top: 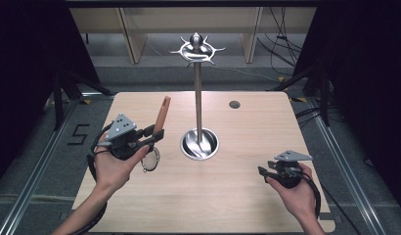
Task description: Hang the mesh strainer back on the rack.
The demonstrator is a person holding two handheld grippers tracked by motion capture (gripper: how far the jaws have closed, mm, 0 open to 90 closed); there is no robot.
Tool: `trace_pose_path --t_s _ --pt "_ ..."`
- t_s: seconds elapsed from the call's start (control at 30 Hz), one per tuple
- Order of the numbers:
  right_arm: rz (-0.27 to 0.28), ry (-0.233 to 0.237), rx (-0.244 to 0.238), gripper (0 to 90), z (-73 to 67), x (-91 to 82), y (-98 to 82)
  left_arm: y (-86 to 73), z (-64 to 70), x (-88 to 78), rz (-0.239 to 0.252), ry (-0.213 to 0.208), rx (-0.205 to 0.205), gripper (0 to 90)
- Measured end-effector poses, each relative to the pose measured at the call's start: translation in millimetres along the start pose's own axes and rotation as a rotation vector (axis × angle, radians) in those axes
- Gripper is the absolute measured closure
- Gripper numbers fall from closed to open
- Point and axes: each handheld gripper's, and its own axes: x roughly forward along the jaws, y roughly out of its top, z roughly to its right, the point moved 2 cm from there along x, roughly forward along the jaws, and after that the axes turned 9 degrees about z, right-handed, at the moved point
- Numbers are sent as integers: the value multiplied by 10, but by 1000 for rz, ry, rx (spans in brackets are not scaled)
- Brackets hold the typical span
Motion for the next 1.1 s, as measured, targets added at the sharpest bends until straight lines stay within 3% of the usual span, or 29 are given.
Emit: trace_pose_path --t_s 0.1,0.13,0.23,0.27,0.3,0.4,0.43,0.47,0.53,0.57,0.6,0.63,0.7,0.8,0.87,0.9,1.1 --pt "-1 -6 -35 547 19 0 -3 35 27 11 5 -6 12 677" --pt "-11 -4 -2 547 -3 -8 3 44 37 17 9 -7 13 677" --pt "10 9 -15 547 11 8 3 76 55 26 19 -8 17 677" --pt "-8 2 31 547 -22 -6 -2 89 56 30 24 -8 18 677" --pt "5 1 2 547 -1 3 1 107 59 32 27 -8 20 677" --pt "0 5 12 547 -8 2 1 145 67 36 31 -10 29 677" --pt "17 9 -26 547 17 11 6 165 78 42 38 -11 30 677" --pt "10 -8 -34 547 23 -1 9 176 82 44 40 -12 33 677" --pt "9 4 -24 547 16 4 6 203 95 52 49 -16 37 677" --pt "18 2 -44 547 31 8 9 203 95 52 49 -16 37 677" --pt "17 3 -39 547 29 8 8 225 106 60 52 -17 40 677" --pt "1 4 10 547 -6 2 1 225 106 60 52 -17 40 677" --pt "-1 3 17 547 -11 -1 1 258 115 76 59 -19 44 677" --pt "24 8 -50 547 34 13 11 286 130 88 71 -18 45 677" --pt "6 -8 -27 547 18 -5 9 309 138 92 77 -18 49 677" --pt "8 -8 -32 547 22 -3 9 331 125 106 93 -28 78 677" --pt "24 8 -51 547 36 15 10 373 150 129 103 -30 87 677"
